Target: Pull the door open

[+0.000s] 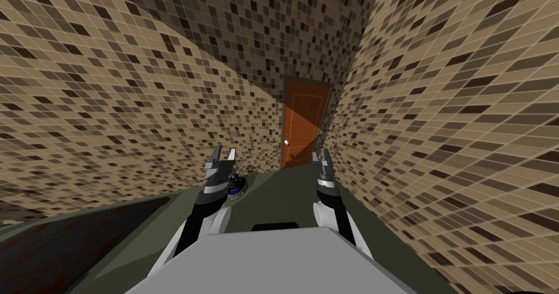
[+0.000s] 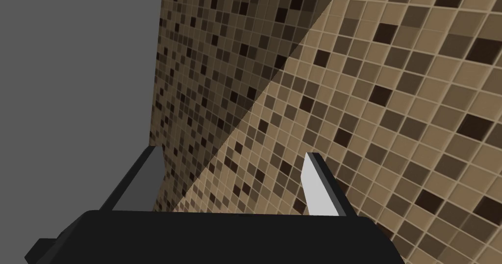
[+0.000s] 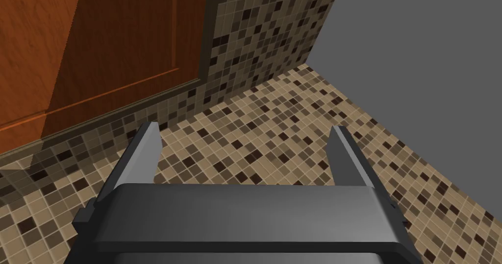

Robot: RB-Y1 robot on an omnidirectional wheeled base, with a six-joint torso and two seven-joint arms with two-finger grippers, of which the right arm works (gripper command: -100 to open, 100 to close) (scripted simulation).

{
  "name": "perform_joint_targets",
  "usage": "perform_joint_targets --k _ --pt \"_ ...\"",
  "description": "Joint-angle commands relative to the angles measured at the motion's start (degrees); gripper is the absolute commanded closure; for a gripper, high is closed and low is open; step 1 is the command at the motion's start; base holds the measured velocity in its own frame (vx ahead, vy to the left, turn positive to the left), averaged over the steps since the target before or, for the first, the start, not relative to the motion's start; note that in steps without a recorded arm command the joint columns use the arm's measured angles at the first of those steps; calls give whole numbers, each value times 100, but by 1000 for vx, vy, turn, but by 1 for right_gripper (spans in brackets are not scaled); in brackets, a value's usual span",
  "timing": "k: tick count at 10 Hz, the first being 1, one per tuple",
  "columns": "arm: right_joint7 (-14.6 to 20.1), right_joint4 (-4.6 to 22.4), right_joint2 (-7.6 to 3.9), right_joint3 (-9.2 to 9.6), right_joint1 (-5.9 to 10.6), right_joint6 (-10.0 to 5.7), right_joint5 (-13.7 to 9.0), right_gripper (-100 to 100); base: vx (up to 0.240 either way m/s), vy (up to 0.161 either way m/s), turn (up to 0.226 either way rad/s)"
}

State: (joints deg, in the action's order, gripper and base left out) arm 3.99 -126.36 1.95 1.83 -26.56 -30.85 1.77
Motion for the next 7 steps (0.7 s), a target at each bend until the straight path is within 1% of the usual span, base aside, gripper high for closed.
perform_joint_targets --k 1,3,5,6,7 --pt "-161 201 -72 -23 69 -47 47 -100 68 4 2" --pt "-375 470 -158 -53 161 -110 109 -100 134 -6 7" --pt "-528 661 -210 -74 226 -155 153 -100 94 3 4" --pt "-680 852 -262 -96 292 -200 197 -100 115 0 3" --pt "-766 959 -288 -108 329 -225 222 -100 112 -13 5"
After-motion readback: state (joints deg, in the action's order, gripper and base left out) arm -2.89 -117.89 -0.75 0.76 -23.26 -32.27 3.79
